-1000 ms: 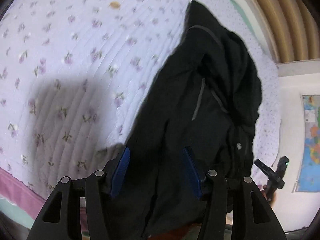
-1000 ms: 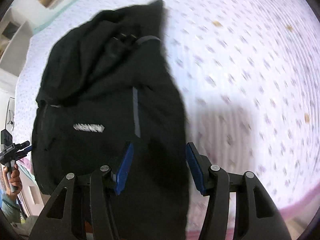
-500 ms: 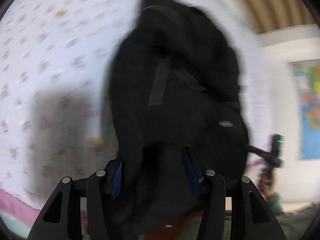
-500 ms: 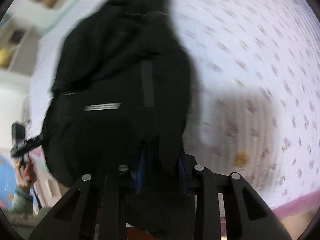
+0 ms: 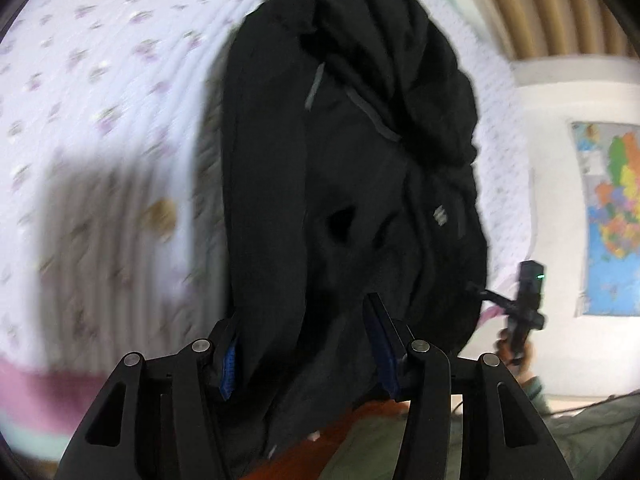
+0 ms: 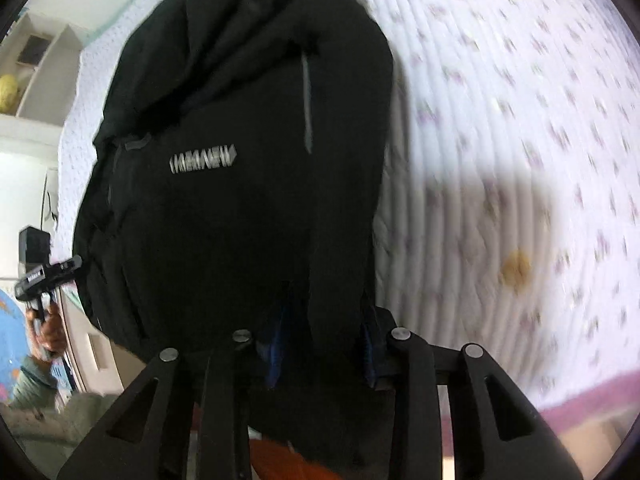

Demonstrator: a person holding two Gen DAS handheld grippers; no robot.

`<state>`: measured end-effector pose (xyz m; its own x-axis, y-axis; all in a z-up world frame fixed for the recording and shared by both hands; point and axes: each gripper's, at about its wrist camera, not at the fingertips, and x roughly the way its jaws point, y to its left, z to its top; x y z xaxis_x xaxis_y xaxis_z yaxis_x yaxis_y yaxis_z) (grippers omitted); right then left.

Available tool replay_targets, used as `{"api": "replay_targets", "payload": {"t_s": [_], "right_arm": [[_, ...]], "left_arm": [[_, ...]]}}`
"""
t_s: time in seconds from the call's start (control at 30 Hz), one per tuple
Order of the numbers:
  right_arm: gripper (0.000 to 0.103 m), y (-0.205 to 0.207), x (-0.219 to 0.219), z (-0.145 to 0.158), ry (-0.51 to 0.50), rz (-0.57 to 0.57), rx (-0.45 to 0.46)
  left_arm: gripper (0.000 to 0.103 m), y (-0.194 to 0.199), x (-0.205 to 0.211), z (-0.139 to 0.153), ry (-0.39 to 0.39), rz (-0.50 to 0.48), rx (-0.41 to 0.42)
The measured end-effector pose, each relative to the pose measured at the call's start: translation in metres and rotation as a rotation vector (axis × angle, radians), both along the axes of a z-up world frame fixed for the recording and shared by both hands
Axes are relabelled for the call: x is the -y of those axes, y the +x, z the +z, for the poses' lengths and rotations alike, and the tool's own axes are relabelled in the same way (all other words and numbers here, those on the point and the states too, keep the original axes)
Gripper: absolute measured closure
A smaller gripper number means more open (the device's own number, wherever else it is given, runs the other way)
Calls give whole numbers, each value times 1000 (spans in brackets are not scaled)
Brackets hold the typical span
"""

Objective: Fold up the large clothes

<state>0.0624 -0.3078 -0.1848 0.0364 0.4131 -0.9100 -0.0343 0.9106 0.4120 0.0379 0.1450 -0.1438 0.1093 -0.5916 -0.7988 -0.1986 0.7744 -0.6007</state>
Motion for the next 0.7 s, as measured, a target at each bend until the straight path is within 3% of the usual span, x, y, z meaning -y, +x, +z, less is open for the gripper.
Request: {"api": "replay_targets", "payload": {"t_s": [0.1, 0.2, 0.23, 0.27, 0.33, 0.4, 0.47, 0.57, 0.7], "right_arm": [[55, -25, 11, -4, -20, 58, -66], [52, -42, 16, -12, 14, 81, -108], [52, -43, 14, -13, 34, 71, -108], [55, -42, 14, -6, 106, 52, -95], [59, -38, 6, 14, 222, 36, -35], [59, -33, -1, 33, 286, 43, 16], [59, -28, -9, 38, 294, 57, 31], [57, -30, -12, 21, 230, 74, -35], [52, -50, -17, -7, 89, 89, -141]], "left_arm": [[50, -12, 2, 1, 112, -66, -35], [50, -21, -1, -9, 129, -82, -75], [51, -19, -1, -8, 88, -58, -68], [57, -16, 2, -3, -7, -28, -41], [57, -6, 10, 19, -156, -2, 45], [57, 6, 21, 38, -228, -15, 115], [57, 13, 29, 38, -261, -23, 125], [57, 16, 43, 13, -217, -42, 36], [57, -6, 45, -11, -60, -94, -70]]}}
